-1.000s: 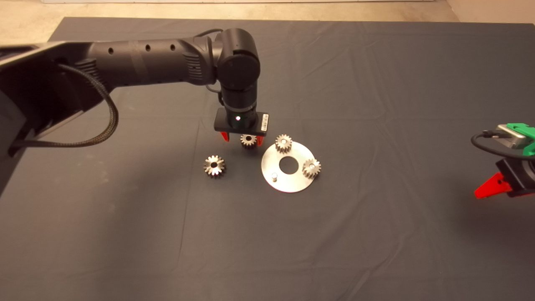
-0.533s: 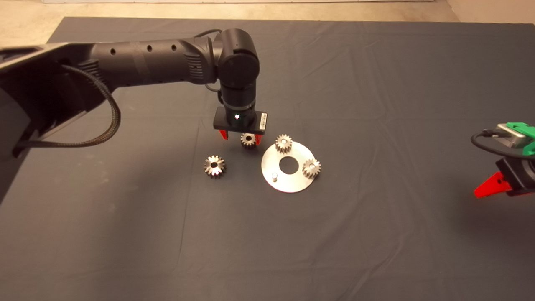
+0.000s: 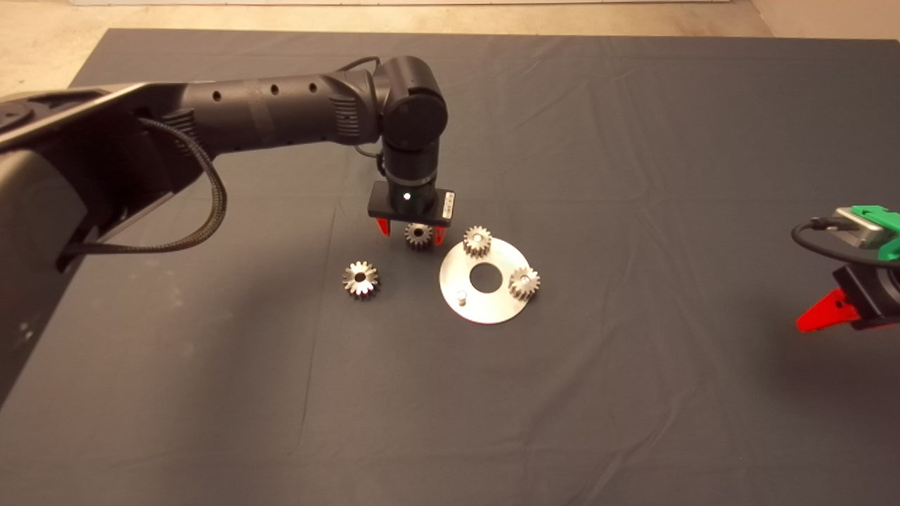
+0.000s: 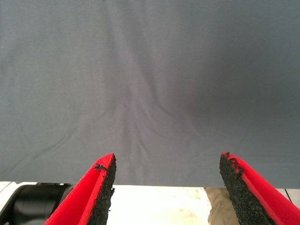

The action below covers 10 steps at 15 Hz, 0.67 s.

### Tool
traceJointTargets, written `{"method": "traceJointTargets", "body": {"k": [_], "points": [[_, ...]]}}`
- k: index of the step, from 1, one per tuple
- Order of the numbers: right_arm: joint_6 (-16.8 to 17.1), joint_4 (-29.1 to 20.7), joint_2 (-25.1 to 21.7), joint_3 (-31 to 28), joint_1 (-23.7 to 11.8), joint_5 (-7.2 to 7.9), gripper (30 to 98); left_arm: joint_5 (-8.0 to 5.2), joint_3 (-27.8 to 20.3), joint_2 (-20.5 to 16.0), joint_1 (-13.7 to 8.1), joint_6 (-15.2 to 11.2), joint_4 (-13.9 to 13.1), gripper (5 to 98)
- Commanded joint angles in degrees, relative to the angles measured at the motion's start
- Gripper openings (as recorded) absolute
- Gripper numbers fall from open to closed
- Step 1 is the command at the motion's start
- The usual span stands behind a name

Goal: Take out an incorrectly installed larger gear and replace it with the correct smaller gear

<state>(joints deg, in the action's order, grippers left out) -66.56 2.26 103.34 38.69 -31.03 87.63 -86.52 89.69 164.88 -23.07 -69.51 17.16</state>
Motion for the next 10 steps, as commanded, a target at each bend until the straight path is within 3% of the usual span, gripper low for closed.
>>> {"method": "traceJointTargets", "body": {"k": [1,3,6,10], "points": [[-0.41,-0.59,0.07,0.05,-1.06,0.18,59.1,-0.06,0.73,0.23,-0.40,0.62,-0.29,68.8],[-0.41,-0.59,0.07,0.05,-1.06,0.18,59.1,0.03,1.00,0.23,-0.31,1.18,-0.29,68.8],[-0.41,-0.59,0.07,0.17,-1.06,0.18,59.1,1.44,2.81,0.81,-0.31,1.88,-0.29,68.8],[-0.41,-0.59,0.07,0.31,-1.06,0.09,59.1,1.53,3.73,2.08,-0.31,2.45,-0.29,68.8]]}}
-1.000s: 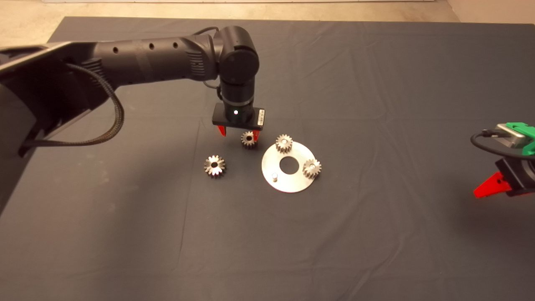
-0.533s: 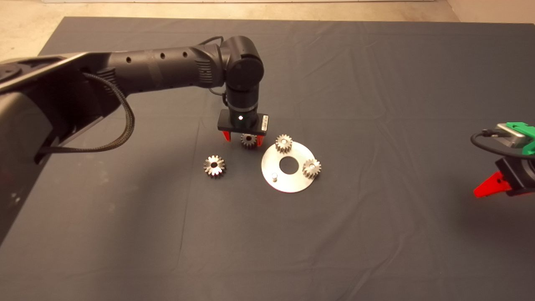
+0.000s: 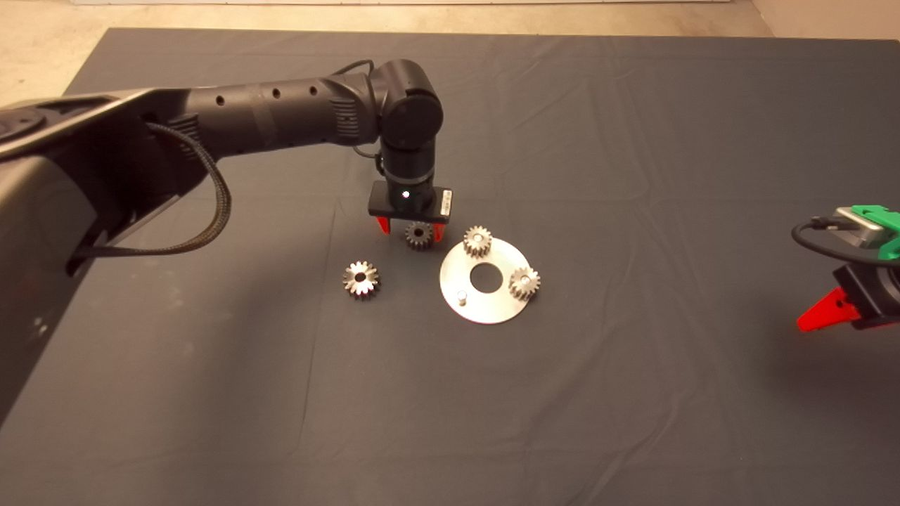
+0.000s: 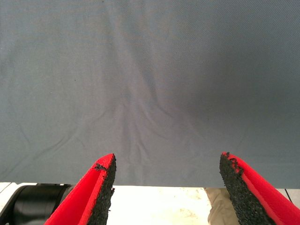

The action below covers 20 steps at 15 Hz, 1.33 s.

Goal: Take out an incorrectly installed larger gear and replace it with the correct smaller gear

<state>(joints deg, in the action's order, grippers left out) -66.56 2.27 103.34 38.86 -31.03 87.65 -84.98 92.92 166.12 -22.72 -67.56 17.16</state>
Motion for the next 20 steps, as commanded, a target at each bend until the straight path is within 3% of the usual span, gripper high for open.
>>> {"method": "traceJointTargets", "body": {"k": [1,13,20], "points": [[-0.41,-0.60,0.07,0.39,-1.06,0.07,59.1,-0.01,0.49,0.92,-0.67,0.50,-0.29,68.8],[-0.85,-0.60,1.30,0.58,-1.78,0.15,59.1,-0.10,1.28,0.92,-0.67,1.64,-0.26,68.9],[-0.85,-0.60,1.56,0.76,-1.85,0.15,59.1,-0.01,1.37,1.01,-0.23,1.73,-0.29,61.1]]}}
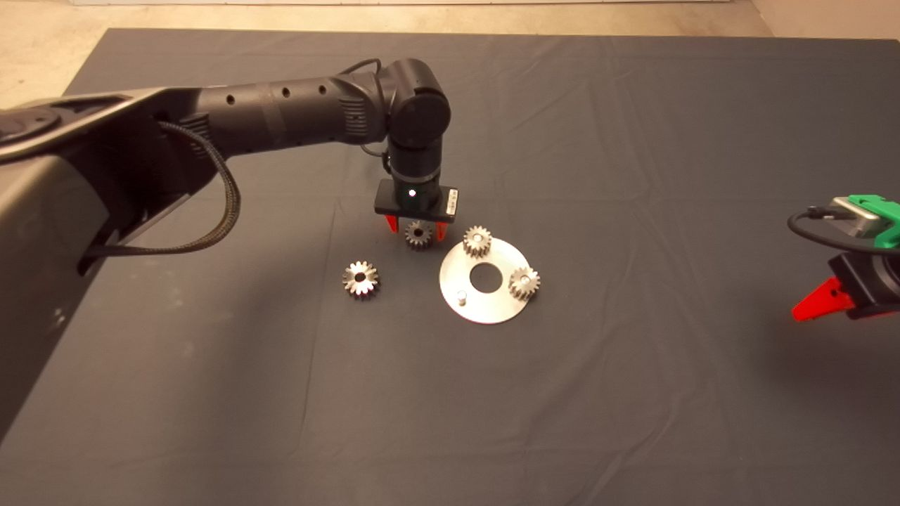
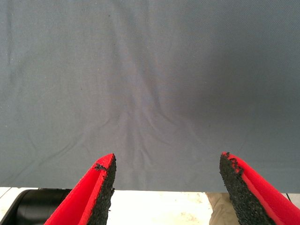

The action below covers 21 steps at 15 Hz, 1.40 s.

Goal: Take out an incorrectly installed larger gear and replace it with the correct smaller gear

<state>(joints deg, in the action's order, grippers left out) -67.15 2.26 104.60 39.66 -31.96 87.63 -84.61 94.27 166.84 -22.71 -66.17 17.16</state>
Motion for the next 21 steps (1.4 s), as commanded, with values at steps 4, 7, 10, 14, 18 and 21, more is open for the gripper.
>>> {"method": "traceJointTargets", "body": {"k": [4,7,10,14,18,21], "points": [[-0.27,-0.59,0.31,0.05,-0.91,0.18,59.1,-0.38,0.02,0.20,1.26,0.25,-0.29,61.1],[-0.27,-0.59,0.31,-0.03,-0.91,0.18,59.1,-0.38,0.02,0.23,1.44,0.34,-0.23,61.1],[-0.27,-0.59,0.31,-0.12,-0.91,0.18,59.1,0.38,0.60,0.47,1.44,0.48,-0.03,61.1],[-0.53,-0.62,0.49,-0.12,-0.91,0.09,59.1,0.51,1.34,0.55,0.91,1.75,0.06,61.0],[-0.79,-0.59,1.27,-0.03,-0.91,0.09,59.1,0.33,1.16,0.57,0.91,1.75,0.05,61.0],[-0.88,-0.59,1.45,-0.03,-0.91,0.09,59.1,0.24,1.16,0.64,0.91,1.75,-0.03,57.8]]}}
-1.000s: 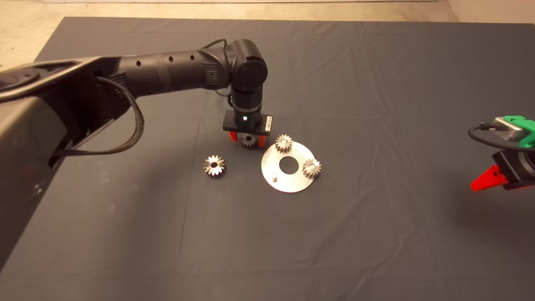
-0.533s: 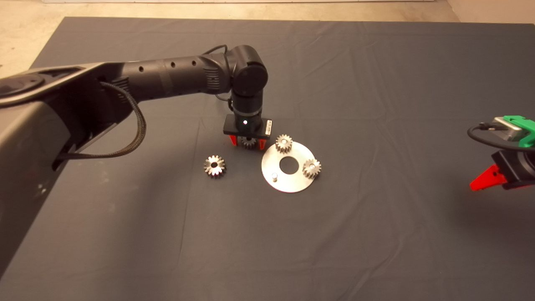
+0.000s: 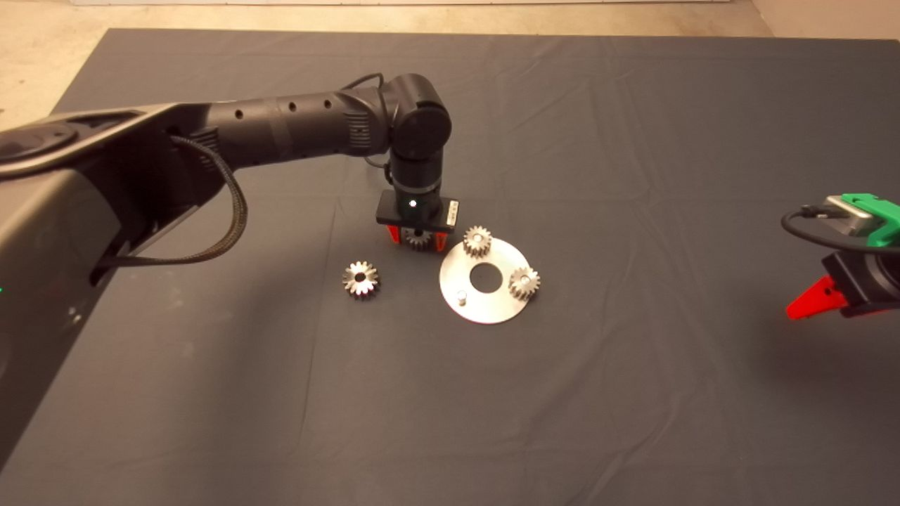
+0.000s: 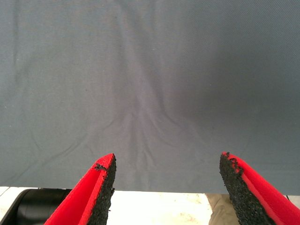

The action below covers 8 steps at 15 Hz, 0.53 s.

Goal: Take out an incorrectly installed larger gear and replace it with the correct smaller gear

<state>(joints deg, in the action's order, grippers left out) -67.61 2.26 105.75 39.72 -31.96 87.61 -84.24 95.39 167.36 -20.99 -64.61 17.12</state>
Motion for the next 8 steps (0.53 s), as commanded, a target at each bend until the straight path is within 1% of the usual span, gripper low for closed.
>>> {"method": "traceJointTargets", "body": {"k": [1,3,4,6,7,8], "points": [[-0.51,-0.59,0.29,-0.16,-0.91,0.11,59.1,-0.14,-0.04,0.03,-0.81,0.19,0.02,56.8],[-0.59,-0.59,0.29,-0.18,-0.91,0.02,59.1,-0.14,-0.22,0.29,-0.81,0.19,0.03,56.0],[-0.59,-0.59,0.29,-0.27,-0.91,0.02,59.1,-0.14,-0.14,0.38,-0.82,0.27,0.11,52.6],[-0.87,-0.59,0.29,-0.36,-0.91,0.02,59.1,-0.31,-0.13,0.47,-0.90,0.27,0.11,51.6],[-1.12,-0.59,0.46,-0.36,-0.91,0.02,59.1,-0.40,-0.05,0.39,-0.90,0.27,0.02,48.2],[-1.21,-0.59,1.00,-0.36,-0.91,0.02,59.1,-0.46,-0.05,0.38,-1.07,0.30,0.09,47.1]]}}
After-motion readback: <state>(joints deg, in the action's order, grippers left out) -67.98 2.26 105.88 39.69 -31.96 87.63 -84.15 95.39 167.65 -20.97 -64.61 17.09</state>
